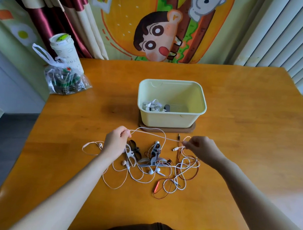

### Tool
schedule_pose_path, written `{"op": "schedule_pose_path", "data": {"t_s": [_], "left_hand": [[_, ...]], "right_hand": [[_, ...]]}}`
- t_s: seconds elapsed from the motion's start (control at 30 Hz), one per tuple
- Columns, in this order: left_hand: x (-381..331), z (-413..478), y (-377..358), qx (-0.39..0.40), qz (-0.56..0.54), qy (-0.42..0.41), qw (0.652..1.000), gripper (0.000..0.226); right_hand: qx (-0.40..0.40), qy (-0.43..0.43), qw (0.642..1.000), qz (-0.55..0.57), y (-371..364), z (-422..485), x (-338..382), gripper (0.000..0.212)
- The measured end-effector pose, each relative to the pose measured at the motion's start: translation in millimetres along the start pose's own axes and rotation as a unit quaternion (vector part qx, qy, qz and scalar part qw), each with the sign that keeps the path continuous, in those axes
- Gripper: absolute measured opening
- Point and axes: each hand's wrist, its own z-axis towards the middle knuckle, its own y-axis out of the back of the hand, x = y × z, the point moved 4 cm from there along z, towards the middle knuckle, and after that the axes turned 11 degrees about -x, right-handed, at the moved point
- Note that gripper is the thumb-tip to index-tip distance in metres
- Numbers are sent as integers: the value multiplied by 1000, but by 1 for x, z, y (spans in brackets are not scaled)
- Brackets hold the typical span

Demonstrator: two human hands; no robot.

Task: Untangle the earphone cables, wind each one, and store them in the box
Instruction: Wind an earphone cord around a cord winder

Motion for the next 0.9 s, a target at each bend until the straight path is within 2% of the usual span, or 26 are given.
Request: {"op": "schedule_pose_path", "data": {"t_s": [0.13, 0.2, 0.3, 0.37, 0.43, 0.5, 0.53, 0.6, 0.67, 0.73, 0.77, 0.83, 0.9], "left_hand": [[14, 10, 7, -32, 19, 33, 999, 27], [17, 8, 3, -14, 25, 38, 999, 27], [12, 5, -9, 14, 15, 32, 999, 26], [4, 4, -16, 27, 6, 17, 999, 25], [-5, 3, -23, 40, -4, -2, 999, 25], [-16, 0, -28, 51, -17, -18, 998, 24], [-20, -1, -31, 57, -20, -25, 998, 24], [-27, -4, -37, 71, -17, -42, 996, 23], [-32, -7, -42, 93, -9, -55, 994, 23], [-38, -11, -48, 124, 0, -71, 990, 23], [-41, -14, -51, 144, 4, -82, 986, 23], [-48, -21, -58, 188, 6, -99, 977, 22], [-55, -26, -64, 216, -8, -99, 971, 22]], "right_hand": [[13, -58, 998, -19, 4, 4, -20, 33], [-63, -59, 996, -23, 14, 9, -21, 33], [-244, 16, 969, -16, 40, 14, 11, 28], [-330, 93, 939, 8, 57, 14, 45, 25], [-383, 161, 909, 9, 68, 11, 71, 22], [-402, 200, 893, -21, 69, 6, 82, 21], [-395, 200, 895, -44, 66, 4, 80, 22], [-326, 150, 928, -96, 52, 5, 60, 25], [-176, 36, 968, -173, 30, 7, 30, 28], [-51, -51, 972, -224, 14, 1, 9, 33], [-27, -54, 972, -226, 9, -2, 6, 44], [-25, 24, 985, -170, 0, -6, 20, 65], [0, 111, 988, -104, -11, -11, 42, 67]]}}
